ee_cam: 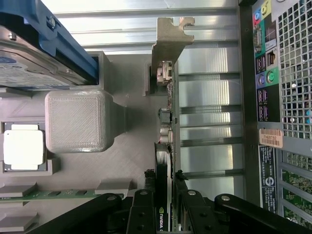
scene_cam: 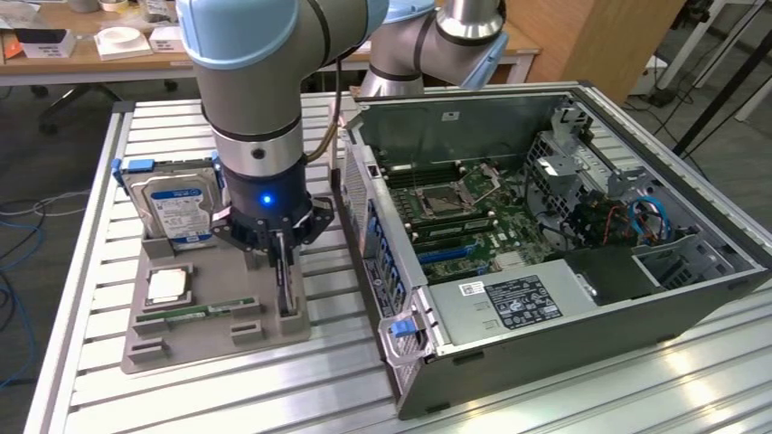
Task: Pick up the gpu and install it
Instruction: 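Pick up the gpu and move the gpu toward the slot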
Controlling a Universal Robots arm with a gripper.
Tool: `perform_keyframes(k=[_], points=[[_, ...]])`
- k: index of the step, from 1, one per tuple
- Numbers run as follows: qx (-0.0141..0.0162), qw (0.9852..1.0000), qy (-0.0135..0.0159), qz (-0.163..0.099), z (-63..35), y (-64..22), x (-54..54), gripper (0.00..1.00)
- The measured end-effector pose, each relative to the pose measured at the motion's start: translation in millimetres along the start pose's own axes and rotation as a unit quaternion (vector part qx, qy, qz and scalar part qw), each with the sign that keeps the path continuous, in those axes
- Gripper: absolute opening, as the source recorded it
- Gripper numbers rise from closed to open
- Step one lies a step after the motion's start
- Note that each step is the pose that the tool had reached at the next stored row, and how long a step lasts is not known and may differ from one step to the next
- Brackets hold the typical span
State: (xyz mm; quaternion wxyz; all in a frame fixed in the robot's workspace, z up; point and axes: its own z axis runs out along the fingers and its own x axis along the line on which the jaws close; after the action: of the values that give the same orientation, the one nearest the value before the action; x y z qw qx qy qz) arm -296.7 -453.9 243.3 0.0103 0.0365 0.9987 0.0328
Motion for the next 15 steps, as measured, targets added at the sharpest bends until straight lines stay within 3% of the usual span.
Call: perform_keyframes(k=[15], points=[[0.0000, 1.0000, 0.0000, 0.000, -7.4, 0.5, -0.1, 0.26]])
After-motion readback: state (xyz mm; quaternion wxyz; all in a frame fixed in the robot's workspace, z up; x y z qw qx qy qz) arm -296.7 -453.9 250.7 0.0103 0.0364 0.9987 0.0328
